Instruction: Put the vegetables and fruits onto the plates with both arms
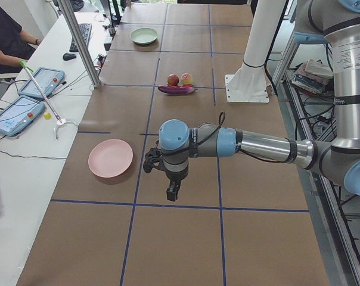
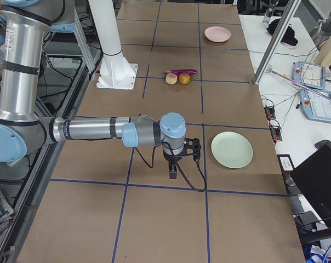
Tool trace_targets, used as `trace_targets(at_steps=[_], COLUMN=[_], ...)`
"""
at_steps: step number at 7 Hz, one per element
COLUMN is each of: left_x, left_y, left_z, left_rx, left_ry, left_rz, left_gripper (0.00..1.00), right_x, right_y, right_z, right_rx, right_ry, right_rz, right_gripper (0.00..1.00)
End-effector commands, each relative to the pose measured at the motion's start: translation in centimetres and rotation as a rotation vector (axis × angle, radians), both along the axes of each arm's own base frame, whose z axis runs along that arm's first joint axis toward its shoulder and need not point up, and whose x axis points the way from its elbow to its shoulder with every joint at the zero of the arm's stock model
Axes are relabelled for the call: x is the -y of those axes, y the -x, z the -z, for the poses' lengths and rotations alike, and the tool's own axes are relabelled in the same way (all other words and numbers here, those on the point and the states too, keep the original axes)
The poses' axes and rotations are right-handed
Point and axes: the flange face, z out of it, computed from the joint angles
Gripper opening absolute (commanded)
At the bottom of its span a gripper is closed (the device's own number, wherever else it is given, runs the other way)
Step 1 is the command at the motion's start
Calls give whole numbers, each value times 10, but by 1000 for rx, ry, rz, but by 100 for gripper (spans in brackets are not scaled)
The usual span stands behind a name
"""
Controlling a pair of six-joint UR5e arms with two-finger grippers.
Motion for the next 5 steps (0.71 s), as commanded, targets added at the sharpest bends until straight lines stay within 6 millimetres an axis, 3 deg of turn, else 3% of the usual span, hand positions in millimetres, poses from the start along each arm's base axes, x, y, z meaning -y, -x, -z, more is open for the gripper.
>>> trace_targets(at_steps=[1,4,5], left_x=[0,-3,-7], left_y=[-1,-2,-3], left_z=[2,1,-9], left_rx=[3,0,1], left_ry=[0,3,29], left_rz=[1,-2,-1], left_gripper=[100,100,100], right_x=[0,1,1], right_y=[0,1,2], right_z=[0,4,7], right_rx=[0,7,32], right_ry=[1,-6,-8], right_rz=[0,-1,2], right_gripper=[100,100,100])
